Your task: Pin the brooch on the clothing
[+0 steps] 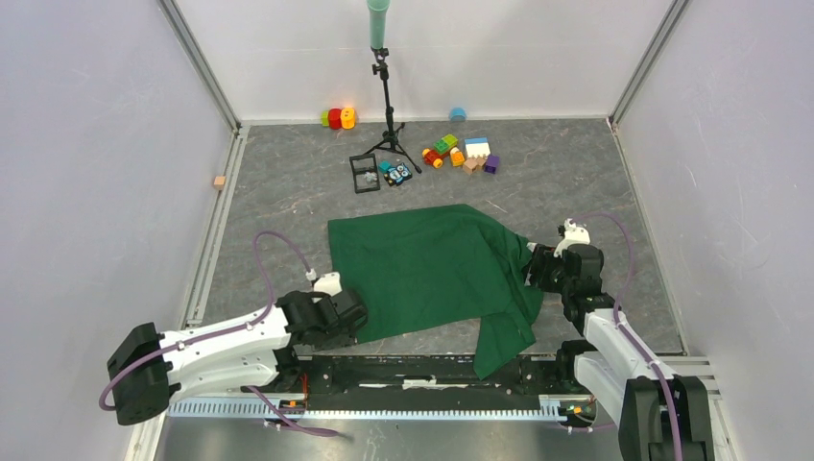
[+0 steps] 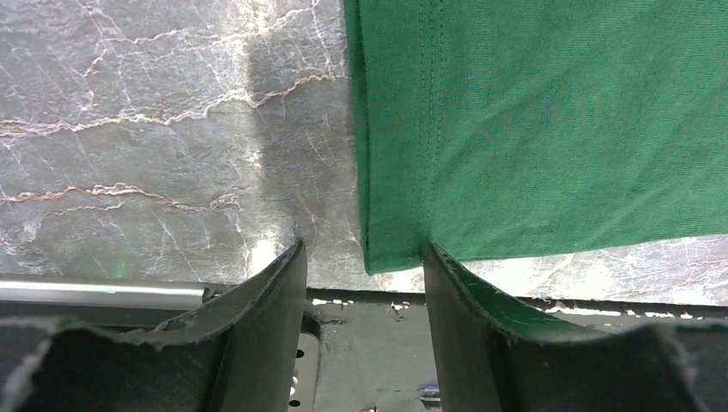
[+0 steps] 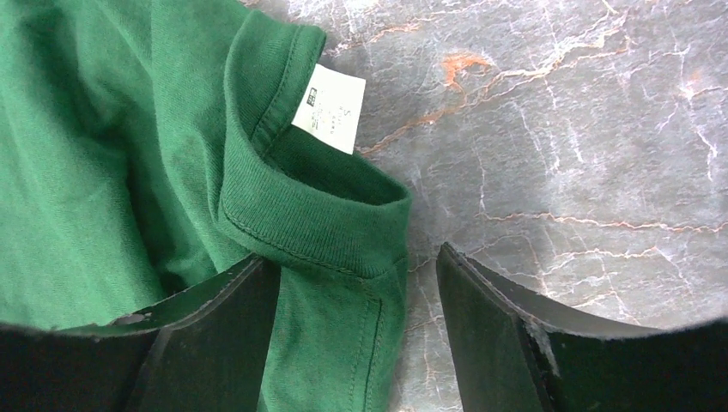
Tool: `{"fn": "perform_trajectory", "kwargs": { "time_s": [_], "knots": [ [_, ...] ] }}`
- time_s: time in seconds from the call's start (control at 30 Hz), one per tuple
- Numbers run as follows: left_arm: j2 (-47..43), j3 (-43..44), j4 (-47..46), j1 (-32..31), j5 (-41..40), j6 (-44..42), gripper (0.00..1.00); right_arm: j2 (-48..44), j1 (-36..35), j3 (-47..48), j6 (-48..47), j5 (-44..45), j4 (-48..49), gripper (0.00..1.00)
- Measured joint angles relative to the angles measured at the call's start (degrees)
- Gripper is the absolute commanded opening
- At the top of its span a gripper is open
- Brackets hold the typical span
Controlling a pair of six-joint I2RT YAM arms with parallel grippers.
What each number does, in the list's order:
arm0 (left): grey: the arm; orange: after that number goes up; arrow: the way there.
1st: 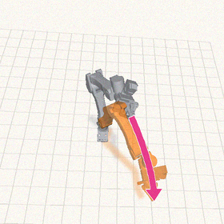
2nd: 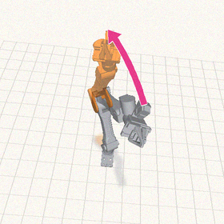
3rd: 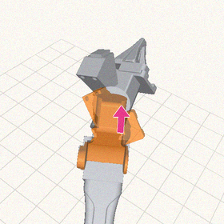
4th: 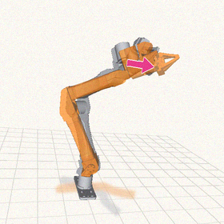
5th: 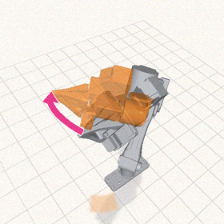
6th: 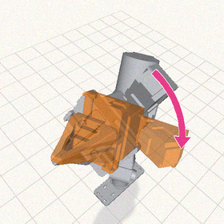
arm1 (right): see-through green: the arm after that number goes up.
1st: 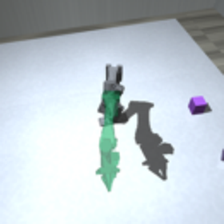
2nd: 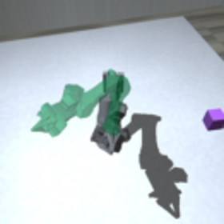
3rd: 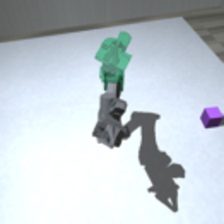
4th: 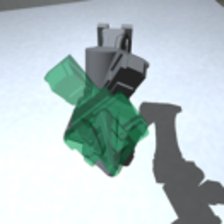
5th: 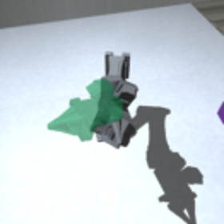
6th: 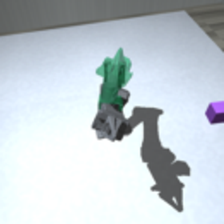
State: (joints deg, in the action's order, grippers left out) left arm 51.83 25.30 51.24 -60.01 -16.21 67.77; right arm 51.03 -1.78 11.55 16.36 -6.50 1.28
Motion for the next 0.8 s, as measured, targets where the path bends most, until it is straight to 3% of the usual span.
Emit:
{"fn": "perform_trajectory", "kwargs": {
  "time_s": [0.23,0.4,0.57,0.7,0.8],
  "knots": [
    [1.0,0.2,-0.5,0.0,-0.2,0.0,0.52,-0.7,0.0,-0.3,0.4,-1.0,0.2,0.67],
    [3.5,0.3,-5.4,0.0,1.2,-0.1,0.3,-1.2,0.1,-0.9,0.4,-1.3,0.4,0.57],
    [4.6,0.4,-9.2,-0.2,1.7,0.0,0.03,-1.4,0.1,-0.9,-0.1,-1.9,0.4,0.27],
    [2.6,-0.3,-9.6,-0.2,1.0,0.2,0.02,-1.5,0.2,-0.7,-0.7,-2.9,0.0,0.03],
    [0.7,0.4,-8.7,0.6,-1.8,-0.3,0.02,-1.5,0.4,2.0,-1.7,-3.0,-2.6,0.0]
  ]
}}
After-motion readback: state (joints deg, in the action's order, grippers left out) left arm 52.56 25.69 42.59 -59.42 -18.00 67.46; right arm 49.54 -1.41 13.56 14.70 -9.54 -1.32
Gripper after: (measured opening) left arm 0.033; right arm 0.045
